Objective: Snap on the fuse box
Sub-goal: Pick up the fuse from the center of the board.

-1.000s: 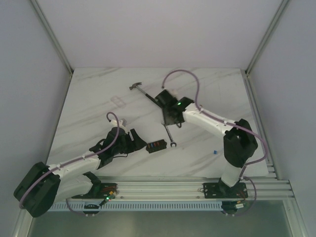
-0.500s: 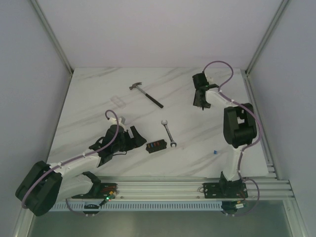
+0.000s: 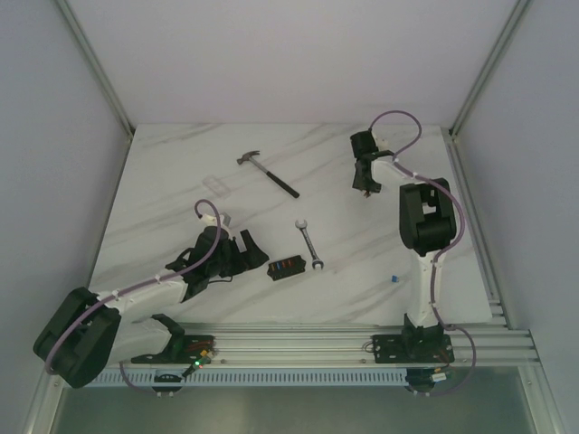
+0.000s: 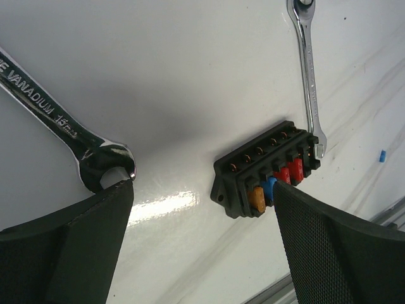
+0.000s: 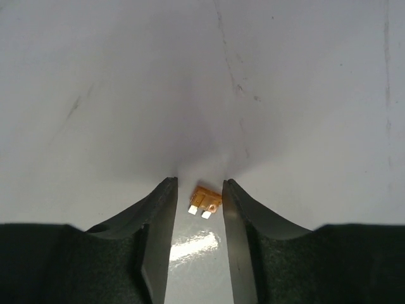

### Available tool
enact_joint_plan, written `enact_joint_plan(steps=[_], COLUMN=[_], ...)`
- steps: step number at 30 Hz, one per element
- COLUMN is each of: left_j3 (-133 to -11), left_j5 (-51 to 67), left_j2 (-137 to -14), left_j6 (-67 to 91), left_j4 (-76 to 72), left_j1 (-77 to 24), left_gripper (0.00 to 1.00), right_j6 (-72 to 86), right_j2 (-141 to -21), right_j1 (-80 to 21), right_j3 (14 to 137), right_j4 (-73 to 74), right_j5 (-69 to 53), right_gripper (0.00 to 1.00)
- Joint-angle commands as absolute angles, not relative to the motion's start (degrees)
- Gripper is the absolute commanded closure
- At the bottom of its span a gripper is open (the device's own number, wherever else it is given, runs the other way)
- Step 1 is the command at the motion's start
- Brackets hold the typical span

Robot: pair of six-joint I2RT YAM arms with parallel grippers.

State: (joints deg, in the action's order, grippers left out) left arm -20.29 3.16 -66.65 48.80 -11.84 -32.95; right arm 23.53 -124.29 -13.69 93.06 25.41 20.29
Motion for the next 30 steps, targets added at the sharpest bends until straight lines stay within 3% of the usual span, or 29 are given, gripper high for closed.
enact_joint_plan(steps=[1,8,17,30], left_j3=[-21.41,-21.52,-20.74,-19.86], left_j5=[3.62,3.69,4.22,5.09], left_j2=[-66.77,-66.71,-64.64,-61.81], left_j6=[47.87,47.68,47.92,48.30], left_j4=[-10.81,-10.81,-10.81,-10.75], left_j1=[-32.53,-32.53,-32.51,-32.51], left_gripper=[0.00,0.00,0.00,0.00], right_j6=[25.26,24.18,22.84,26.08], right_j2=[-124.60,-118.34,-110.32,-99.63], right_j1=[-13.54,-14.28,-18.62,-22.90], right_j3=[91.57,81.47,69.48,57.98], right_j4=[28.01,28.11,28.39,31.01], right_j5=[21.67,19.06,14.97,18.91], right_gripper=[0.62,0.74,0.76,0.61])
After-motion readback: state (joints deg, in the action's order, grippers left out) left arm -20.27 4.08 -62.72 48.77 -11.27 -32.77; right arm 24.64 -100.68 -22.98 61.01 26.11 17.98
